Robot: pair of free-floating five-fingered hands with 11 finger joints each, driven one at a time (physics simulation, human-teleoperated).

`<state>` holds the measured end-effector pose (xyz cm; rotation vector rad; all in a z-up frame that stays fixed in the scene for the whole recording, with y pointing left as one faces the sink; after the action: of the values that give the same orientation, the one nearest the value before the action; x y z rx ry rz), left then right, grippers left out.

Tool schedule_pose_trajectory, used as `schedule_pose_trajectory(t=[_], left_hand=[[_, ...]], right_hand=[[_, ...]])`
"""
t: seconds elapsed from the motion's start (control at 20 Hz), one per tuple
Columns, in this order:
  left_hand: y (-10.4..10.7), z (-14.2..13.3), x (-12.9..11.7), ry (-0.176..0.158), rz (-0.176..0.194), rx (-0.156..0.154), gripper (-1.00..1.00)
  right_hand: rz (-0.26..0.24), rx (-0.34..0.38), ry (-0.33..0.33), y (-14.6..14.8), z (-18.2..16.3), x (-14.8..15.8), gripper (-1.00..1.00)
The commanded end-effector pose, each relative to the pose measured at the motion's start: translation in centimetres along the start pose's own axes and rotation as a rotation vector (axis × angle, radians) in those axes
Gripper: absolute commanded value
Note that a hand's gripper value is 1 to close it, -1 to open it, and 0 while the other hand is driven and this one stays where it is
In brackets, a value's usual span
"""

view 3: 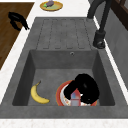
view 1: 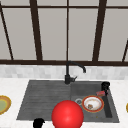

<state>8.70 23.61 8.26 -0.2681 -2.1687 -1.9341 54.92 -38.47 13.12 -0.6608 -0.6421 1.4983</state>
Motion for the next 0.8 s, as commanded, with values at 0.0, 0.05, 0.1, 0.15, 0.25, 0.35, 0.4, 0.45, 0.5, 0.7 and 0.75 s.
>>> schedule_pose_trajectory(t=[0.0,0.05,0.1,0.15,0.25,0.35,0.4,0.45,0.5,0.7,0.75], left_hand=[[0.0,0.0,0.0,0.000,0.000,0.000,0.00],[0.0,0.0,0.0,0.000,0.000,0.000,0.00],[0.0,0.0,0.0,0.000,0.000,0.000,0.00],[0.0,0.0,0.0,0.000,0.000,0.000,0.00],[0.0,0.0,0.0,0.000,-0.001,0.000,0.00],[0.0,0.0,0.0,0.000,-0.001,0.000,0.00],[0.0,0.0,0.0,0.000,-0.001,0.000,0.00],[0.0,0.0,0.0,0.000,-0.001,0.000,0.00],[0.0,0.0,0.0,0.000,-0.001,0.000,0.00],[0.0,0.0,0.0,0.000,-0.002,0.000,0.00],[0.0,0.0,0.0,0.000,-0.002,0.000,0.00]], right_hand=[[-0.037,-0.001,-0.034,-0.1,1.0,-2.3,1.00],[-0.041,-0.001,-0.037,-0.2,1.2,-2.9,1.00],[-0.044,-0.001,-0.039,-0.2,1.5,-3.5,1.00],[-0.047,0.000,-0.042,-0.2,1.6,-4.1,1.00],[-0.051,0.003,-0.046,0.0,2.0,-5.3,1.00],[-0.053,0.007,-0.048,0.2,2.0,-6.5,1.00],[-0.057,-0.001,-0.051,0.2,1.9,-7.2,1.00],[-0.055,-0.001,-0.053,0.2,1.9,-7.8,1.00],[-0.050,-0.001,-0.057,0.3,1.8,-8.4,1.00],[-0.048,0.000,-0.063,0.9,2.0,-10.8,1.00],[-0.049,0.000,-0.063,1.0,2.2,-11.4,1.00]])
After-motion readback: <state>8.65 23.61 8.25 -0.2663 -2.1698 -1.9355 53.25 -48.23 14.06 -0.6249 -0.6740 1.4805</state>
